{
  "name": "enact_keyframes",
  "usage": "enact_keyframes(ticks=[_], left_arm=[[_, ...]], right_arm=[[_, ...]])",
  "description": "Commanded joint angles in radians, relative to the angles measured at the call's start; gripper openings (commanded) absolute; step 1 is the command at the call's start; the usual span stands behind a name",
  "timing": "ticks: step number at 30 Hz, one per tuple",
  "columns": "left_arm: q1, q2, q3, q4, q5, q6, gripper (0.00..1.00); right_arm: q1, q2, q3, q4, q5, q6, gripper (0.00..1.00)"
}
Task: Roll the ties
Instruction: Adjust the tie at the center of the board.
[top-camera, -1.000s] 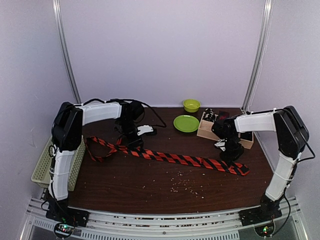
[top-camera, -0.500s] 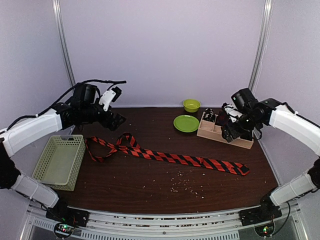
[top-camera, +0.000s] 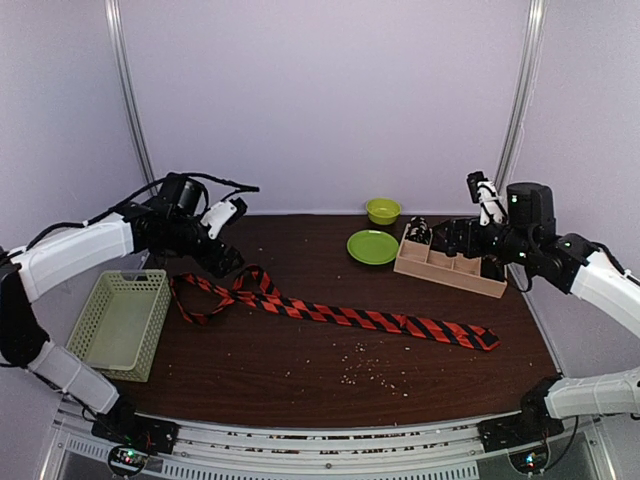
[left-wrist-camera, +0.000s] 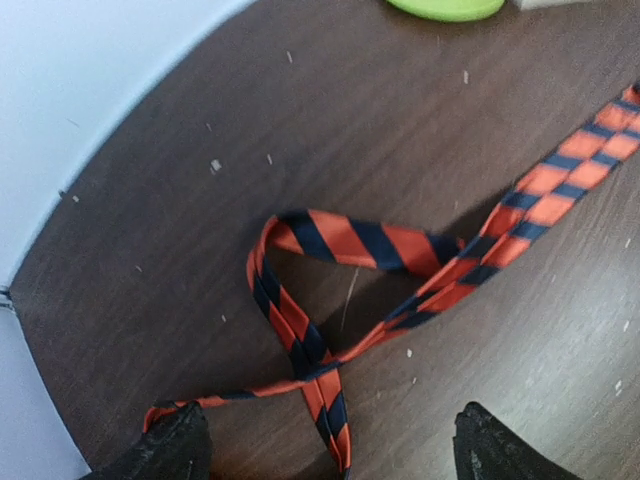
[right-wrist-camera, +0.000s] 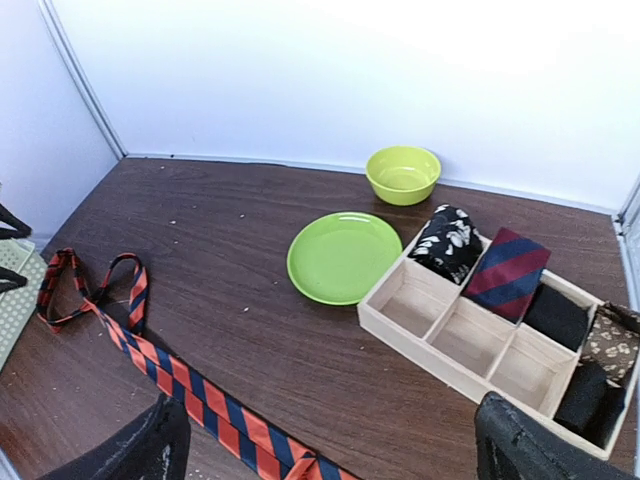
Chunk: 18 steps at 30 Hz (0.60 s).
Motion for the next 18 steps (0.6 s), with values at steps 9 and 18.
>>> enact_keyframes(ticks=[9,18], left_arm=[[0.005,0.323,0.086,-0.289,-0.088,0.154,0.80],[0.002,0.508,0.125,-0.306,-0.204,0.176,0.70]], right_arm=[[0.005,0.097,-0.070,0.216,-0.452,0.181,1.00],[0.009,0.090,-0.080,0.217,-0.466,0.179,0.99]])
